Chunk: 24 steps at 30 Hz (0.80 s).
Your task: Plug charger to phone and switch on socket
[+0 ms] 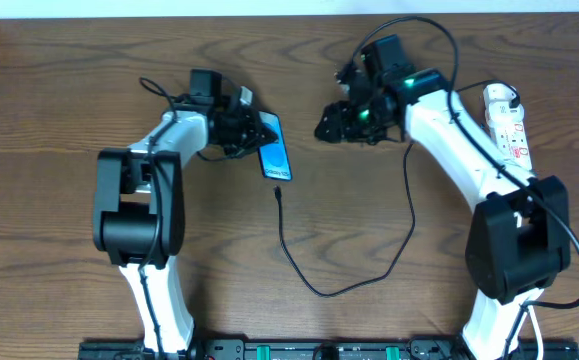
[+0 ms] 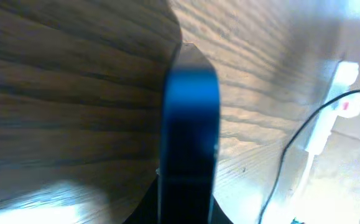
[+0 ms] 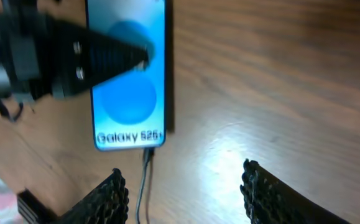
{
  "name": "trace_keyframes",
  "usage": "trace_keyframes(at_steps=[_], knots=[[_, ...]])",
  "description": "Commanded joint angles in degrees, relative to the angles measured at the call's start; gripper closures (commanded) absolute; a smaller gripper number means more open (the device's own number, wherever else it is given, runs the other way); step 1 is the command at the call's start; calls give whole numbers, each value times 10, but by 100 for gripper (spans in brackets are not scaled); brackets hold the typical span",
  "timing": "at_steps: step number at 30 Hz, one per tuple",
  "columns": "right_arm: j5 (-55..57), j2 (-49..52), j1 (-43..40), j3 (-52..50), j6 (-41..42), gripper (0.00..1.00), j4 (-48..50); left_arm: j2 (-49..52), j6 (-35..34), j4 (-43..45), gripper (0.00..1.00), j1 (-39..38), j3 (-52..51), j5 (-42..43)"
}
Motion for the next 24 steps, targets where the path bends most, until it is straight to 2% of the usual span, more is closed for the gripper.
trace_keyframes(at_steps=[1, 10, 16, 24], knots=[[23, -1, 38, 7, -12, 42, -7, -3, -5, -1, 93, 42, 29, 76], [86, 17, 144, 7, 40, 45, -19, -89, -17, 4, 93, 161, 38, 217], [103, 68, 195, 7, 85, 49, -20, -137, -66, 5, 93, 253, 38, 236], [111, 107, 208, 7, 132, 52, -21, -137, -66, 1, 93, 284, 38, 262]])
